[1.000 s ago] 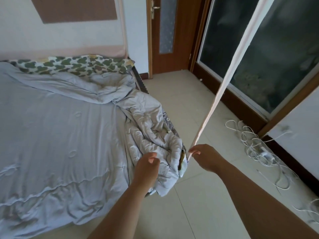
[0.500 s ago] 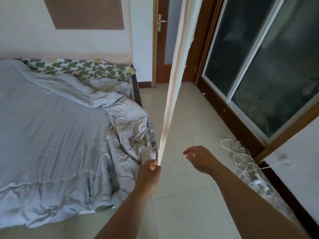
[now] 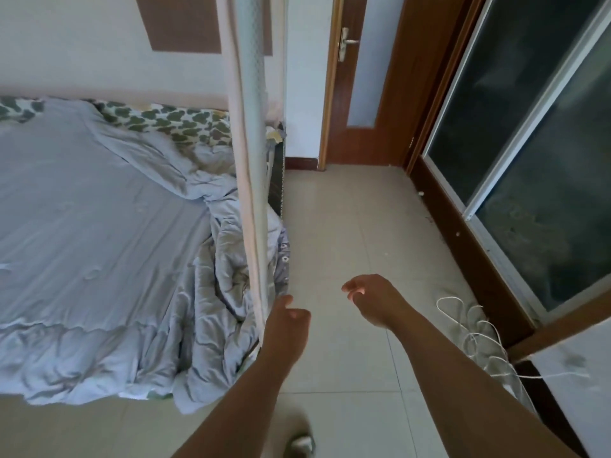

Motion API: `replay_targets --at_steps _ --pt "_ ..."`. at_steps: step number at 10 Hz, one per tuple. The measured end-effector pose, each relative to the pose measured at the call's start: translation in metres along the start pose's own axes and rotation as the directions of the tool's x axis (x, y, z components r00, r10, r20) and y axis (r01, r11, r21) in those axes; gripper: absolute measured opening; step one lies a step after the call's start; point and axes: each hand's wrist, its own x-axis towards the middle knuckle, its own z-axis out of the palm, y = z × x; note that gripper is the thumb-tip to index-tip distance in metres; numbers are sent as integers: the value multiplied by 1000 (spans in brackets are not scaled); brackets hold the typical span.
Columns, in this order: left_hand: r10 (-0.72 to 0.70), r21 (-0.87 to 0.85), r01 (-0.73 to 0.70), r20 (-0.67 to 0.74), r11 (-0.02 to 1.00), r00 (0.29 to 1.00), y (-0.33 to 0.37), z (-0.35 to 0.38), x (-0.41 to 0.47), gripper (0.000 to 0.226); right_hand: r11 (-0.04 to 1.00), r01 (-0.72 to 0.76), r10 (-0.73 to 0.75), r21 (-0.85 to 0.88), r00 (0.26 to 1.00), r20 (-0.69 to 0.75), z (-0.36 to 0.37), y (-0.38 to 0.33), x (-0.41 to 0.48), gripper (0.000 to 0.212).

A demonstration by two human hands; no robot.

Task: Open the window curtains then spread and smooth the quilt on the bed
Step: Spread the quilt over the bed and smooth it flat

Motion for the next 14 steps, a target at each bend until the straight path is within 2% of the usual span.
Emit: replay_targets --at_steps 1,2,3,5,7,8,9,10,12,13,14 --pt "-80 -210 73 -28 975 996 19 11 28 37 1000 22 -22 6 1000 13 -15 2 31 33" --pt "-102 -300 57 -135 952 986 31 25 56 25 998 62 -62 -17 997 38 -30 3 65 34" --pt "-138 -261 93 -161 961 977 50 35 92 36 997 80 -78 -16 994 71 -49 2 103 34" --pt "-150 -254 109 -150 961 977 107 30 139 44 986 155 -148 -59 983 107 -93 -13 179 34" --pt "-200 -305 122 -239 945 950 137 27 175 38 956 262 -237 -129 954 181 -113 -33 238 36" --pt "-276 -397 140 -312 907 909 140 25 196 26 915 360 -306 -181 913 269 -110 -42 274 38" --pt "-366 -473 166 -370 865 854 131 25 217 45 876 441 -365 -195 870 331 -107 -49 308 38" --pt "-474 -519 209 -454 829 755 108 38 248 61 829 530 -420 -181 802 426 -103 -55 346 33" --pt "-662 -630 300 -476 716 579 112 74 249 37 733 650 -444 -200 681 582 -64 -43 415 31" --pt "-731 -690 315 -458 651 507 102 84 245 34 706 686 -427 -175 610 668 -32 -44 433 31" --pt "-791 -696 397 -436 598 429 83 79 242 18 647 744 -413 -164 523 745 7 -51 444 32"
